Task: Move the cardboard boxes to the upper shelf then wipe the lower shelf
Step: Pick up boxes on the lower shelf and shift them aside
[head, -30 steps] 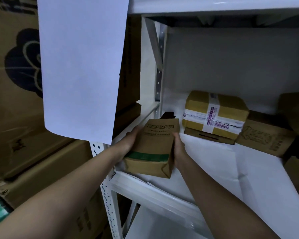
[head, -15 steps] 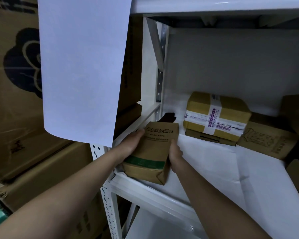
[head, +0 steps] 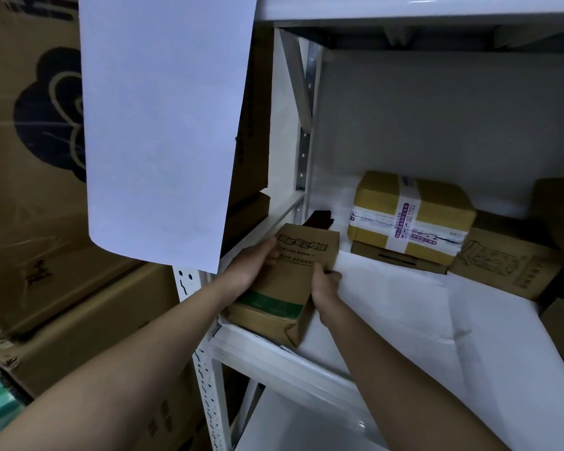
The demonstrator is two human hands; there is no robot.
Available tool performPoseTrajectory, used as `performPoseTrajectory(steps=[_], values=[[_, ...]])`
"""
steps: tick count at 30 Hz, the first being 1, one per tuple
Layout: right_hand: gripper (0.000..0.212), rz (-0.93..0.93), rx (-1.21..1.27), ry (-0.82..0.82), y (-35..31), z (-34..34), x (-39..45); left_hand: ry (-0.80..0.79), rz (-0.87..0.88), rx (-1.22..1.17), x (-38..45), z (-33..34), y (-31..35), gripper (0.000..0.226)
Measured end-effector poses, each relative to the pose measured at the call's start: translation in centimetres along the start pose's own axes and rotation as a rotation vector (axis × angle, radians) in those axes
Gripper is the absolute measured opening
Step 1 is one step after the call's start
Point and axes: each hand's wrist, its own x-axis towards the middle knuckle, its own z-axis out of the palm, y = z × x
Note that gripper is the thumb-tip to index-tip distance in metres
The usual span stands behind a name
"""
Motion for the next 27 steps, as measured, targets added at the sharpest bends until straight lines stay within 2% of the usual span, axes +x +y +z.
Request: performPoseTrajectory(steps=[3,7,10,13,17,22,27], values=[[0.062,-0.008,-0.186,0.033,-0.1,0.0,0.1,-0.031,0.054,0.128,-0.3,0.2,-0.6,0.05],[0.073,0.004,-0.318,0.007,-0.2,-0.1,0.1,-0.088,0.143,0.374,-0.5,0.9,-1.1,0.039],[0.072,-0.002,-0.349,-0.005,-0.2,-0.5,0.1,-0.162,0.259,0.746,-0.5,2.0,-1.4,0.057],[0.061,0.023,-0.226,-0.045,0.0,-1.2,0.2,-0.246,0.243,1.011,-0.7,3.5,-1.5,0.075],[0.046,0.048,-0.068,-0.147,-0.3,-2.3,0.2,-0.276,0.18,1.155,-0.5,4.9,-1.7,0.085],[0.045,0.026,-0.044,-0.193,-0.3,-2.6,0.1,-0.228,0.128,1.189,-0.8,5.7,-1.5,0.082],[0.046,0.002,-0.093,-0.232,-0.3,-3.0,-0.1,-0.348,0.046,1.144,-0.7,4.9,-0.1,0.085]])
